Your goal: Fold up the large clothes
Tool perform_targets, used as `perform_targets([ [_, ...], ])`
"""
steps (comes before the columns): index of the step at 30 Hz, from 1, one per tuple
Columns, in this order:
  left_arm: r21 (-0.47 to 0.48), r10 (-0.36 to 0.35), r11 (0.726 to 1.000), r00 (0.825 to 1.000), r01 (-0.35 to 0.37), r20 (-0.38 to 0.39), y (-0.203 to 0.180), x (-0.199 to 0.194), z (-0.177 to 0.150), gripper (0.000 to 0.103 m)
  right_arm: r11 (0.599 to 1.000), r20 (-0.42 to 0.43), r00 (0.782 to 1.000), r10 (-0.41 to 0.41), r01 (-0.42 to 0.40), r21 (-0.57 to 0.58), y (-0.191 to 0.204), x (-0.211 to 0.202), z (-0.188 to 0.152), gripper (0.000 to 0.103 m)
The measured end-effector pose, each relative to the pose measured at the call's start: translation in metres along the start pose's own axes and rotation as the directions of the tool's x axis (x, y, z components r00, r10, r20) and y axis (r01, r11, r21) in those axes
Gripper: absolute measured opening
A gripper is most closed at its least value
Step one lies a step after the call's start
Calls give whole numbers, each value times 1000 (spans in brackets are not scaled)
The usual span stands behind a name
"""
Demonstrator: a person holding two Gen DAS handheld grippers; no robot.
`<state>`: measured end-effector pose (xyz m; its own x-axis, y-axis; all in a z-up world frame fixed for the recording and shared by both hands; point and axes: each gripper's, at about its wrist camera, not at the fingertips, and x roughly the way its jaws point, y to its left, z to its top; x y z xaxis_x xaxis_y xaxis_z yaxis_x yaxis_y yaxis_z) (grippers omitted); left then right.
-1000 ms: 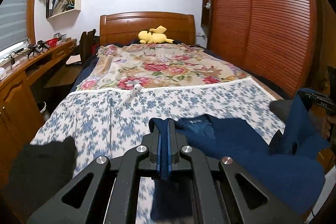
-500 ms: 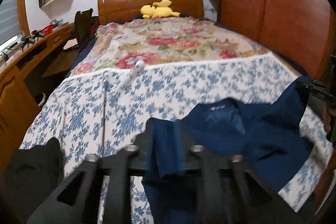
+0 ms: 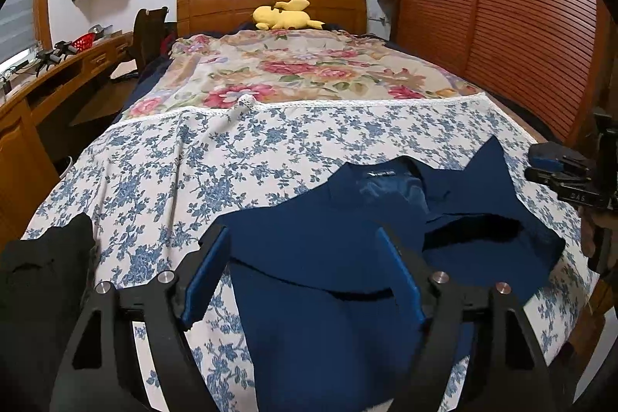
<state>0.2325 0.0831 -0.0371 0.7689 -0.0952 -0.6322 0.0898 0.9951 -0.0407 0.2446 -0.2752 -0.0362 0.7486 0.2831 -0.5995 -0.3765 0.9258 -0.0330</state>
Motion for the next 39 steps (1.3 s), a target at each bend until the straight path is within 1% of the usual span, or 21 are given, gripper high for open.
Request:
perform_targets([
  [2, 2, -3, 1000, 1000, 3, 6, 0, -5, -4, 78, 1000, -9, 1000, 21, -21, -10, 2, 5, -1, 53],
  [4, -1, -11, 1000, 1000, 11, 10, 2, -10, -7, 78, 998, -20, 998, 63, -64, -11, 3, 11, -1, 53],
  [7, -20, -23, 1000, 1000, 23, 11, 7, -15, -13, 78, 998, -44, 997, 63, -64, -27, 8, 21, -2, 53],
  [12, -35, -23, 999, 1000, 23, 10, 15, -22, -23, 78, 997, -103, 993, 61, -66, -45, 13, 44, -3, 53],
  [19, -58, -17, 998, 1000, 17, -4, 28, -25, -38, 78, 997, -196, 981, 11, -25, -66, 15, 76, 0, 53],
  [22, -79, -22, 997, 1000, 20, -14, 35, -24, -47, 78, 997, -235, 972, -20, 3, -73, 14, 88, 2, 53],
  [25, -97, -29, 995, 999, 27, -26, 41, -22, -55, 78, 994, -267, 963, -47, 18, -107, 16, 99, 3, 53],
  [26, -104, -32, 994, 999, 29, -29, 43, -21, -58, 78, 992, -273, 960, -54, 22, -121, 18, 101, 3, 41],
  [27, -108, -34, 994, 999, 31, -31, 44, -20, -60, 78, 991, -281, 958, -52, 15, -132, 20, 103, 3, 21],
  [29, -114, -36, 993, 999, 32, -34, 47, -20, -64, 78, 986, -305, 950, -64, 14, -165, 24, 110, 4, 6],
  [30, -117, -35, 993, 999, 30, -37, 48, -19, -66, 78, 983, -310, 948, -68, 11, -181, 25, 112, 4, 2],
  [33, -119, -35, 992, 998, 30, -43, 51, -18, -70, 78, 979, -281, 957, -75, 17, -205, 26, 110, 14, 0],
  [35, -119, -32, 993, 998, 27, -47, 52, -18, -72, 78, 980, -238, 969, -68, 20, -198, 26, 106, 28, 0],
  [38, -118, -28, 993, 998, 23, -47, 53, -19, -73, 78, 983, -179, 983, -48, 14, -183, 29, 98, 53, 0],
  [39, -120, -29, 992, 999, 24, -46, 52, -19, -73, 78, 985, -164, 986, -27, -2, -174, 30, 94, 59, 0],
])
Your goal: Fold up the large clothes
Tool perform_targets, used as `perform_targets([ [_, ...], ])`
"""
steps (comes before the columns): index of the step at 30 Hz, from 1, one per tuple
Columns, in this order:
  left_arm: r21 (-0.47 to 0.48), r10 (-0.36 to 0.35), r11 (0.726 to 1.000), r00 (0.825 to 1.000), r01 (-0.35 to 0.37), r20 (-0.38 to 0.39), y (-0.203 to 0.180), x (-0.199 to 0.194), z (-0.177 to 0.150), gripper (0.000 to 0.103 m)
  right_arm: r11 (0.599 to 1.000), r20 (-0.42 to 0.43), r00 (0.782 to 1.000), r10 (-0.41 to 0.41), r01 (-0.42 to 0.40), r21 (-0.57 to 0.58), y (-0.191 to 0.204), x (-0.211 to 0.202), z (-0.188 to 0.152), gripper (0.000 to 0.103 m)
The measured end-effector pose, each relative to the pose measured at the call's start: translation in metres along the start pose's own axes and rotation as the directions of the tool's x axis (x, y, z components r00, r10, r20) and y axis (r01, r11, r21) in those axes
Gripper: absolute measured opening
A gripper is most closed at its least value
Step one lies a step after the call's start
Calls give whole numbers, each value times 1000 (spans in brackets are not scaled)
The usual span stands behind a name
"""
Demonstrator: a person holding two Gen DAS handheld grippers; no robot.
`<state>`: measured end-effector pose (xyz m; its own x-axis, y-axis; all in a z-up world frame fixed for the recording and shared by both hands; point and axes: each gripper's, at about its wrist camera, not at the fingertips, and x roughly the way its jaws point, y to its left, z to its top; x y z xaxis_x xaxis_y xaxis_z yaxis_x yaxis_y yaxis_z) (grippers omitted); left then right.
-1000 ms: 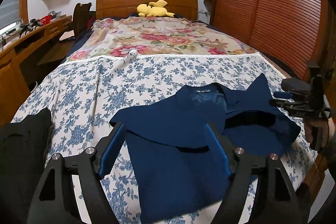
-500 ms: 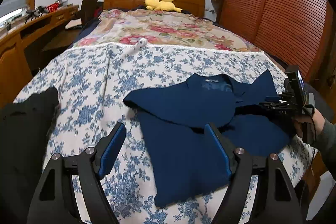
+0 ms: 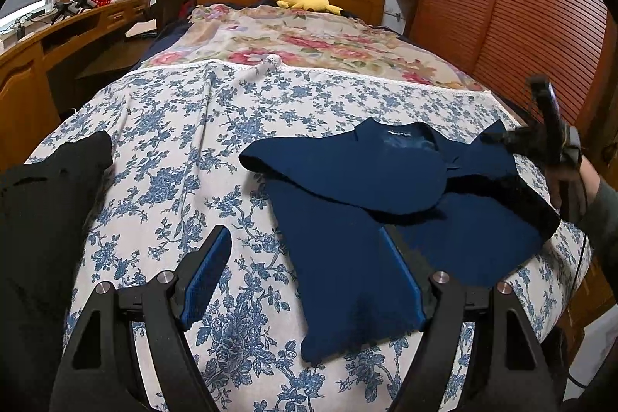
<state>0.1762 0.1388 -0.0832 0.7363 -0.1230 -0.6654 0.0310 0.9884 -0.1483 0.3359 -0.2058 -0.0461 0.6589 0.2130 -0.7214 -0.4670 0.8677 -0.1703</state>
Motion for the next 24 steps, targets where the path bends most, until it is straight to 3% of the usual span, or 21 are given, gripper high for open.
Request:
perform_targets([
  [2, -4, -4, 1000, 1000, 4, 2, 0, 0, 0, 78, 999, 24, 999, 44, -44, -3, 5, -8, 6, 0],
  [4, -9, -9, 1000, 1000, 9, 3, -1, -1, -1, 78, 999, 32, 998, 46, -45, -17, 12, -14, 5, 15],
  [6, -13, -18, 1000, 1000, 18, 1, -3, 1, -3, 78, 998, 15, 998, 67, -66, -23, 22, -17, -4, 52],
  [8, -15, -27, 1000, 1000, 26, -5, -5, 3, -5, 78, 994, -7, 995, 101, -101, -34, 31, -20, -19, 56],
  [13, -3, -44, 999, 999, 44, -24, -12, 9, -10, 78, 989, -121, 987, 109, -120, -85, 46, -21, -60, 57],
  [16, -1, -49, 999, 998, 49, -31, -15, 12, -12, 78, 992, -166, 986, 15, -36, -124, 42, -12, -70, 56],
  [17, -2, -51, 999, 998, 50, -32, -16, 13, -12, 78, 993, -170, 985, -15, -6, -120, 37, -7, -69, 40],
  [18, -4, -52, 999, 998, 52, -33, -17, 13, -12, 78, 994, -176, 984, -37, 17, -112, 30, -2, -65, 16],
  [19, -6, -52, 999, 998, 52, -33, -17, 14, -12, 78, 994, -182, 982, -41, 22, -108, 25, 5, -60, 8],
  [24, -2, -39, 999, 999, 39, -36, -21, 10, -14, 78, 987, -96, 990, -103, 90, -131, 23, 31, -8, 3],
])
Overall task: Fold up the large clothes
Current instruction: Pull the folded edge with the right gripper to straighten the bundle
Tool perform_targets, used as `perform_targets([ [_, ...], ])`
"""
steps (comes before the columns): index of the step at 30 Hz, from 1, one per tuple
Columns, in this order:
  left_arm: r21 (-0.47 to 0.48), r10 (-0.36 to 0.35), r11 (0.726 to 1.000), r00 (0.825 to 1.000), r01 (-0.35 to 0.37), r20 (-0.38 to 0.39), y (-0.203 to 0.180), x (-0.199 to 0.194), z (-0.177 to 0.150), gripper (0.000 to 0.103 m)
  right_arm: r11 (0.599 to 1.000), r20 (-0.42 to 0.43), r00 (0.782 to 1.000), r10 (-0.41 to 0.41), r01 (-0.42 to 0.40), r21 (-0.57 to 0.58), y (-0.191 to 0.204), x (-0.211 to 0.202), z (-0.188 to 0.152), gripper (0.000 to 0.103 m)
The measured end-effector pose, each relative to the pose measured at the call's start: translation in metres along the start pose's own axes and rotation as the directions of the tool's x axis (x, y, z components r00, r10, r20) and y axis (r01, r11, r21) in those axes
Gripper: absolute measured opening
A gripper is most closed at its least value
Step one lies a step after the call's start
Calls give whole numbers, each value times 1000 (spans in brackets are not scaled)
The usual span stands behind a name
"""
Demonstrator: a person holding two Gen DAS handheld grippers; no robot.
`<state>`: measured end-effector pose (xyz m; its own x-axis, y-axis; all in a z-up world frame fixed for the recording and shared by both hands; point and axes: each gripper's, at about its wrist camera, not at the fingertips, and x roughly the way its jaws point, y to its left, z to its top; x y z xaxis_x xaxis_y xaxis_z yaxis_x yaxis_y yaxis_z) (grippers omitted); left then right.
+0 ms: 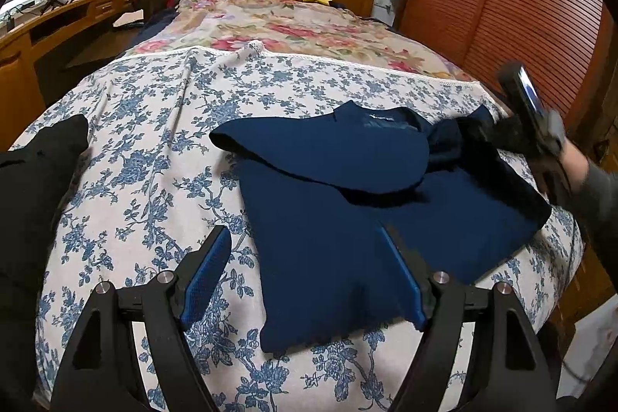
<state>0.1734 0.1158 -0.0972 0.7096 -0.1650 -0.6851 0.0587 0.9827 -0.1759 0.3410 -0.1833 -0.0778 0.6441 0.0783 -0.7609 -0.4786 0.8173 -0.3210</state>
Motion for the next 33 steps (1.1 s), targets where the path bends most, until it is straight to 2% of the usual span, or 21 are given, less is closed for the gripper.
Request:
perform_targets([
  [4, -7, 18, 1000, 1000, -18, 1, 0, -4, 0, 78, 999, 124, 992, -24, 21, 28, -1, 1, 48, 4],
  [8, -12, 29, 999, 1000, -29, 9, 3, -10, 0, 78, 998, 121, 992, -31, 24, 61, 10, 3, 62, 35],
  [9, -11, 31, 999, 999, -31, 10, 3, -10, 0, 78, 998, 129, 992, -10, 2, 62, 14, 1, 60, 42],
  [12, -7, 40, 999, 999, -40, 17, 5, -11, 0, 78, 999, 142, 990, 3, -10, 49, 27, -5, 51, 51],
  [17, -14, 33, 999, 999, -33, 26, 10, -13, 0, 78, 990, 164, 977, 139, -134, -40, 56, -34, 37, 51],
  [21, -28, 34, 999, 999, -33, 29, 14, -13, -2, 78, 953, 155, 943, 294, -276, -127, 94, -47, 30, 51],
  [24, -33, 37, 999, 999, -36, 24, 16, -13, -4, 78, 922, 122, 922, 366, -343, -179, 122, -45, 25, 51],
  [28, -27, 47, 999, 999, -46, 13, 19, -13, -8, 78, 880, 45, 899, 436, -416, -230, 144, -18, 21, 51],
  [32, -25, 57, 998, 998, -56, 5, 23, -12, -10, 78, 909, 0, 949, 315, -302, -286, 158, 9, 22, 49],
  [33, -26, 58, 998, 998, -58, 4, 25, -12, -10, 78, 920, -5, 960, 281, -271, -285, 156, 15, 25, 32],
])
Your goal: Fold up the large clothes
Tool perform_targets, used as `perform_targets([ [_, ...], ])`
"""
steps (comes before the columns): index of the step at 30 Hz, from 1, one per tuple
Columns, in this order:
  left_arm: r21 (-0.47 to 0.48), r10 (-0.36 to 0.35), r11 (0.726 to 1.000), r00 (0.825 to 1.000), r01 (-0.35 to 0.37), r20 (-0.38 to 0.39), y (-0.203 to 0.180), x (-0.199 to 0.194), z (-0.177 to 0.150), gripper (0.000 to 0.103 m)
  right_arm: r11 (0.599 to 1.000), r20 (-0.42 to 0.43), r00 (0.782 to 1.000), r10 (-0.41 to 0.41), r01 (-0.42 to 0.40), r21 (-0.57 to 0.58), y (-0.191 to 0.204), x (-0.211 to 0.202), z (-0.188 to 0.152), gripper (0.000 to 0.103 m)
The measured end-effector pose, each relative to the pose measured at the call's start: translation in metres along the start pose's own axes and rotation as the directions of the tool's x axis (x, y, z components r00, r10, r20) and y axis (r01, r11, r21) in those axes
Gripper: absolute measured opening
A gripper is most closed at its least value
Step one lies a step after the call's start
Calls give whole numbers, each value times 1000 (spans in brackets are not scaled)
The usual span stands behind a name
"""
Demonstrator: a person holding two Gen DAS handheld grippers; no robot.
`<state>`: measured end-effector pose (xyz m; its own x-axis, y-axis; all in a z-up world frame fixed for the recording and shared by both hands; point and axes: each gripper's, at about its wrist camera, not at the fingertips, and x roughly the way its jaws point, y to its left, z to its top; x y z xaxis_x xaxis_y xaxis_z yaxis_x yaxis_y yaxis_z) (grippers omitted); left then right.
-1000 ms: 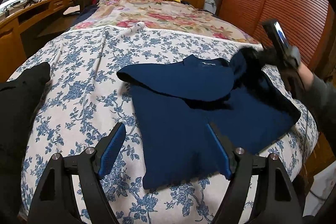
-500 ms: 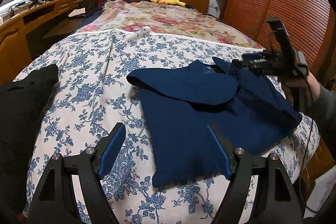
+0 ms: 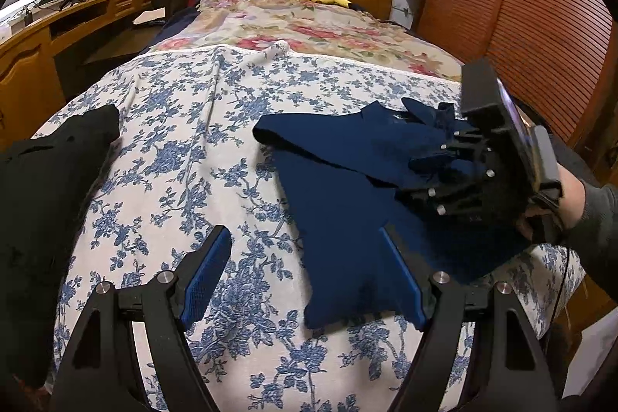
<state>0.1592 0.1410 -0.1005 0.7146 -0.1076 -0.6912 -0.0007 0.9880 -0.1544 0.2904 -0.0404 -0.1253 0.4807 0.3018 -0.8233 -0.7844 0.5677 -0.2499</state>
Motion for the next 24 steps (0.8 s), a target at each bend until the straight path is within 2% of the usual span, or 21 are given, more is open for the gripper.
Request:
perform_targets([
  [1, -1, 2, 1000, 1000, -2, 0, 1, 0, 0, 78, 1000, -9, 1000, -28, 28, -3, -6, 5, 3, 26],
  [2, -3, 3, 1000, 1000, -3, -1, 2, 0, 0, 78, 999, -3, 999, -37, 37, -5, -13, 8, 7, 8],
  [3, -4, 4, 1000, 1000, -4, -1, 2, 1, 0, 78, 998, 14, 998, -57, 57, -4, -21, 9, 12, 2],
  [7, 5, 5, 1000, 1000, -5, -1, -1, 2, 2, 78, 979, 70, 976, -205, 203, 32, -55, 9, 44, 2],
  [9, 8, 2, 1000, 1000, -2, -1, -3, 4, 3, 78, 960, 116, 954, -277, 270, 72, -76, -2, 59, 2],
  [11, 13, -1, 1000, 1000, 1, -1, -7, 6, 5, 78, 944, 160, 933, -322, 302, 135, -93, -9, 74, 2],
  [13, 19, -4, 1000, 1000, 4, 1, -10, 8, 8, 78, 935, 176, 927, -332, 298, 194, -107, -18, 85, 9],
  [14, 22, -5, 1000, 1000, 5, 0, -11, 9, 9, 78, 933, 174, 929, -327, 288, 216, -114, -22, 88, 27],
  [15, 25, -4, 1000, 1000, 4, 0, -13, 11, 11, 78, 937, 168, 939, -301, 259, 233, -120, -25, 88, 50],
  [16, 27, -6, 1000, 1000, 6, 0, -14, 13, 12, 78, 941, 171, 945, -279, 233, 246, -123, -31, 85, 56],
  [19, 31, -10, 999, 1000, 10, -1, -15, 19, 17, 78, 934, 210, 934, -289, 228, 274, -127, -51, 60, 59],
  [22, 38, -13, 999, 1000, 13, -5, -16, 26, 23, 78, 937, 200, 948, -246, 180, 300, -133, -65, 20, 59],
  [24, 51, -12, 999, 1000, 12, -5, -18, 30, 27, 78, 938, 167, 957, -237, 180, 297, -139, -64, -10, 59],
])
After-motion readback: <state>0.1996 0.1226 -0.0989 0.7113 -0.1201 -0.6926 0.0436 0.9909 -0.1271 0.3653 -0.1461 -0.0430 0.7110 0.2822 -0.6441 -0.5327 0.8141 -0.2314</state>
